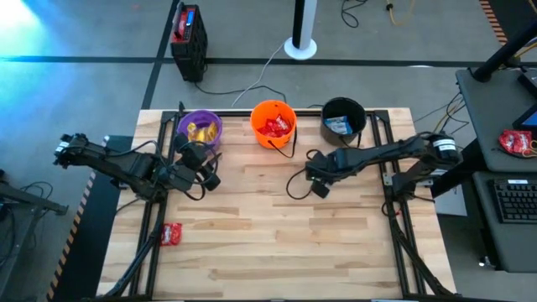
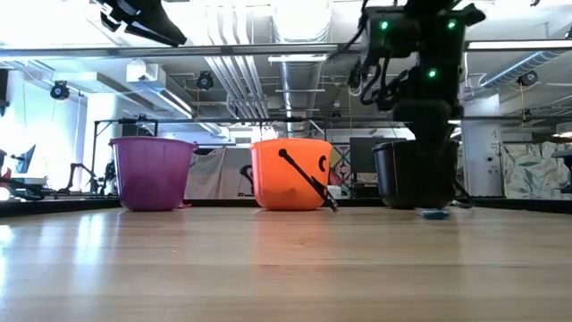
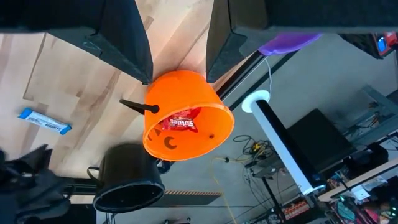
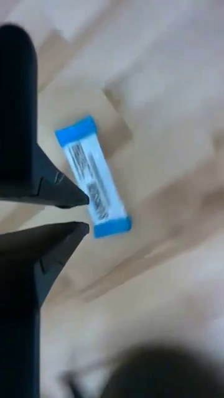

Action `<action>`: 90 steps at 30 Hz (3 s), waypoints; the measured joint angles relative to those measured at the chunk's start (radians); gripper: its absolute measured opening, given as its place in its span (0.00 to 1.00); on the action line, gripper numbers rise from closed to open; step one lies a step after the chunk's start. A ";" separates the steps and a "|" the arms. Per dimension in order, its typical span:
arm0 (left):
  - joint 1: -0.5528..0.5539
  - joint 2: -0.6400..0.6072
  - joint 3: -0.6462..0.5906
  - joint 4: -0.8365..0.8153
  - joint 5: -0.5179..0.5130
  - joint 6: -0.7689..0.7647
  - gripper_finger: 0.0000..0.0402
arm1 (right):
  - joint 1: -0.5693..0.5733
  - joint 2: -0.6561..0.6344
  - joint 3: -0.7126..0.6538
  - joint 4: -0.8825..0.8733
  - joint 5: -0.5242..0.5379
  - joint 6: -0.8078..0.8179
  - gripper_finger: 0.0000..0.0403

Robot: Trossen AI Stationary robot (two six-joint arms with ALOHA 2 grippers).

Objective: Sort candy by brand, put in halloween buckets

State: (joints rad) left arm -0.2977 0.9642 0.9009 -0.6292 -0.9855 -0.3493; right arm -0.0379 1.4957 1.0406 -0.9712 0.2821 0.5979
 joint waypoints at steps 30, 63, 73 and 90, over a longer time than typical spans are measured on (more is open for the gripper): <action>0.000 0.000 -0.028 0.001 0.001 0.019 0.33 | 0.018 0.045 -0.182 0.267 -0.036 -1.389 0.57; 0.000 0.000 -0.034 0.008 0.000 0.018 0.33 | -0.075 0.156 -0.102 0.219 -0.266 -1.383 0.24; 0.000 0.000 -0.034 0.009 0.000 0.016 0.33 | -0.072 0.116 -0.078 0.191 -0.278 -1.346 0.23; 0.000 0.000 -0.034 0.016 0.000 0.018 0.33 | -0.089 -0.028 -0.013 0.298 -0.380 -1.140 0.03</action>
State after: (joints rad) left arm -0.2977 0.9642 0.8669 -0.6133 -0.9855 -0.3313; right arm -0.1271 1.4673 1.0275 -0.6736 -0.0982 -0.5418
